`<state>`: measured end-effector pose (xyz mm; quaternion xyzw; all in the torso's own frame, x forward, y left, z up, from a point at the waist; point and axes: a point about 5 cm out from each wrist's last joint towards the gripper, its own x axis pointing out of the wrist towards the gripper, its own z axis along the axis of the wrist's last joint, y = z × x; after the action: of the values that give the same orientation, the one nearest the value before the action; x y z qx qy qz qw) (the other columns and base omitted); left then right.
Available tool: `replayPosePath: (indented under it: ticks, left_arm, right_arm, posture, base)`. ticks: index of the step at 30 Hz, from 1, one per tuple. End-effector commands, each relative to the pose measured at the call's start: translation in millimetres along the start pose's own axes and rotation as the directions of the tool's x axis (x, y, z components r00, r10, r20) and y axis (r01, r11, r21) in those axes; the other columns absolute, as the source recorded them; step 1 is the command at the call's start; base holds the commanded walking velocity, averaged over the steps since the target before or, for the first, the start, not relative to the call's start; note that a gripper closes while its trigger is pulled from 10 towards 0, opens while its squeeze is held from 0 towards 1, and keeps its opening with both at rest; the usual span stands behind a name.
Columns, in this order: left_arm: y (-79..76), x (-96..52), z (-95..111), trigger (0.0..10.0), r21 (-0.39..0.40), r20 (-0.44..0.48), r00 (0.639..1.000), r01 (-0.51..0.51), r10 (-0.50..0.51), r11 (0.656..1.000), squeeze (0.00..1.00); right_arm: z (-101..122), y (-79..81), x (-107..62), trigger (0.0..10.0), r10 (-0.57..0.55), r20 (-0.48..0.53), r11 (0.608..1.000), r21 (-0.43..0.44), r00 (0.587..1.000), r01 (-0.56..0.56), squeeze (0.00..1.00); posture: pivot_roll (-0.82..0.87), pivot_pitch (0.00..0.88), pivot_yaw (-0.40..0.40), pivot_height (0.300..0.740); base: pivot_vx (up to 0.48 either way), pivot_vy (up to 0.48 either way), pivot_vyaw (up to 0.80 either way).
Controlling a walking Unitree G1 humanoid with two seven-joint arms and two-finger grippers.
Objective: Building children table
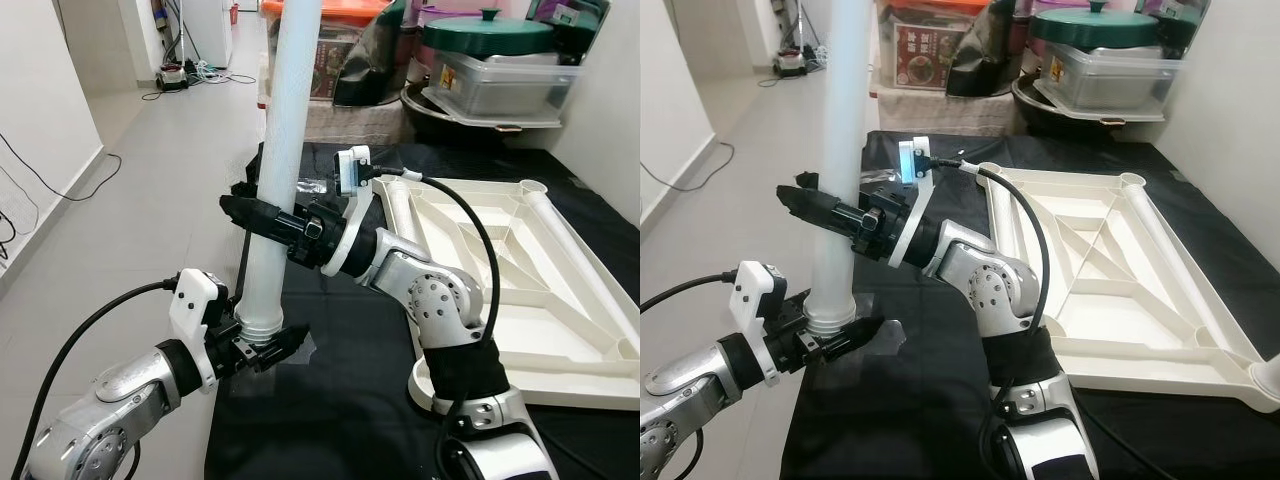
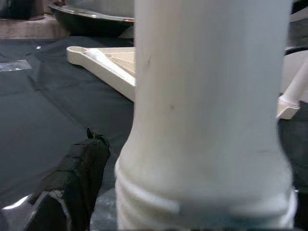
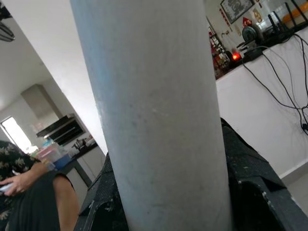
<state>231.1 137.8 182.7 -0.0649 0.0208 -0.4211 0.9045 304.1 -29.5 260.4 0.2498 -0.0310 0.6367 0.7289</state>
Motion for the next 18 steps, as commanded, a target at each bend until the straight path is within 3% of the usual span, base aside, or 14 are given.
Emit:
replayPosePath:
  ticks: [1,2,15,16,17,18]
  left_arm:
    - [-7.5,4.7,0.6,3.5,-0.022,0.009,0.997,0.075,-0.075,0.997,0.00]
    - [-10.3,4.3,2.0,0.0,-0.033,0.021,0.994,0.105,-0.104,0.994,0.00]
    - [-10.3,2.0,7.8,0.0,-0.044,0.069,0.991,0.115,-0.112,0.992,0.00]
    - [-10.1,2.1,6.7,0.0,-0.041,0.061,0.993,0.107,-0.105,0.993,0.00]
    - [-9.5,2.1,5.5,0.0,-0.034,0.047,0.994,0.095,-0.094,0.995,0.00]
    - [-9.5,2.1,5.5,0.0,-0.034,0.047,0.994,0.095,-0.094,0.995,0.00]
  right_arm:
    - [-1.2,8.3,3.1,0.0,0.046,-0.001,0.999,0.008,0.999,-0.046,0.00]
    - [-1.9,9.5,3.1,0.0,0.050,-0.002,0.999,0.011,0.999,-0.050,0.00]
    - [-4.4,8.7,2.2,0.0,0.056,-0.010,0.998,0.008,0.998,-0.056,0.00]
    - [-6.0,6.0,3.2,0.4,0.023,-0.027,1.000,-0.012,0.999,-0.023,0.00]
    - [-6.8,2.8,3.7,10.0,-0.013,-0.022,1.000,-0.004,1.000,0.013,0.30]
    - [-6.8,2.8,3.7,10.0,-0.013,-0.022,1.000,-0.004,1.000,0.013,0.30]
  posture:
    - [0.05,0.000,-0.063,0.740]
    - [0.05,0.000,-0.060,0.740]
    - [0.05,0.000,-0.062,0.740]
    - [0.05,0.000,-0.063,0.740]
    - [0.05,0.000,-0.064,0.740]
    - [0.05,0.000,-0.064,0.740]
  base:
    - [0.000,0.000,0.00]
    - [0.000,0.000,0.00]
    - [0.000,0.000,0.00]
    - [0.000,0.000,0.00]
    - [0.000,0.000,0.00]
    - [0.000,0.000,0.00]
